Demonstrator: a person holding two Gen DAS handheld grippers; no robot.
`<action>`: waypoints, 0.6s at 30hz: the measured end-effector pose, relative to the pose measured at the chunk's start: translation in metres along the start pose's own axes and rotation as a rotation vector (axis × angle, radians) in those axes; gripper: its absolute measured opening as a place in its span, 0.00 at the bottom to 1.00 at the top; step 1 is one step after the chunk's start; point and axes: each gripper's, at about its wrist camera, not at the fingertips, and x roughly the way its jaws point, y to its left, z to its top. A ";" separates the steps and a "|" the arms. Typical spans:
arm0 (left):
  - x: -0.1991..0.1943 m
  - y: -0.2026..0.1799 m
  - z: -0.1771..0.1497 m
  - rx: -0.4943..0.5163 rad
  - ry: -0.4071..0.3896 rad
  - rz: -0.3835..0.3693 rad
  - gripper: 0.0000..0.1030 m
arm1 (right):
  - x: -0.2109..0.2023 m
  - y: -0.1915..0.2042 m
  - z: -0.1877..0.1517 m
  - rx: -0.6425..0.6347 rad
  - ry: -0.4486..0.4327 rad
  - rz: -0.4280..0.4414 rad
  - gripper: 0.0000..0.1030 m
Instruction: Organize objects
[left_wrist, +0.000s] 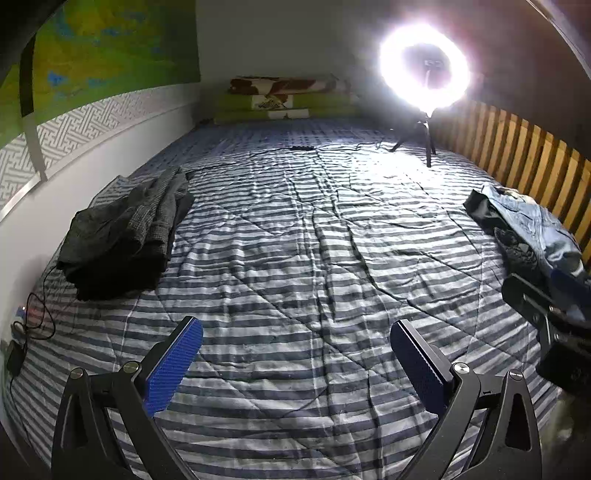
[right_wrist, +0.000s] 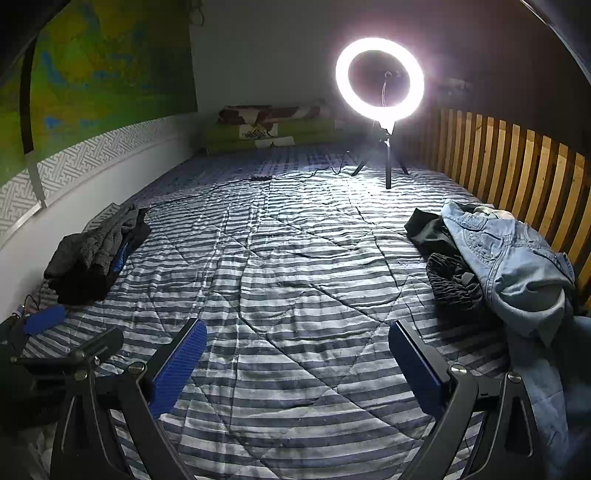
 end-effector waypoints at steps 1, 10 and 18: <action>0.000 -0.001 -0.001 0.010 -0.001 -0.002 1.00 | 0.000 0.000 0.000 0.001 0.001 -0.002 0.95; 0.012 0.013 0.001 -0.016 0.003 0.015 1.00 | 0.009 -0.001 -0.002 0.010 0.026 -0.004 0.95; 0.014 0.020 0.002 -0.029 0.014 0.017 1.00 | 0.013 0.006 -0.006 -0.012 0.036 -0.007 0.94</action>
